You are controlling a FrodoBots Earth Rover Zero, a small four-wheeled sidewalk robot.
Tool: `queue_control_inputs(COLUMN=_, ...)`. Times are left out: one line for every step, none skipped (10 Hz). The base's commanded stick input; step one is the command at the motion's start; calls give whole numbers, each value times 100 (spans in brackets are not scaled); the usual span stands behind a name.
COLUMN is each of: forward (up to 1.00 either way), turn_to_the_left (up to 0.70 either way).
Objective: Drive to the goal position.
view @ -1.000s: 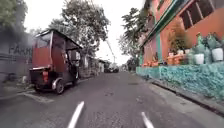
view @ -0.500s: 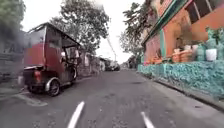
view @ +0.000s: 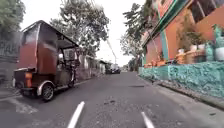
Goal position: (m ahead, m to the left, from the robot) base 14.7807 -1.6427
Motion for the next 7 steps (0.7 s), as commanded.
queue_control_inputs(forward=70, turn_to_the_left=0)
queue_control_inputs(forward=70, turn_to_the_left=0)
queue_control_inputs(forward=70, turn_to_the_left=0)
queue_control_inputs(forward=70, turn_to_the_left=0)
queue_control_inputs(forward=70, turn_to_the_left=0)
queue_control_inputs(forward=70, turn_to_the_left=0)
queue_control_inputs(forward=70, turn_to_the_left=0)
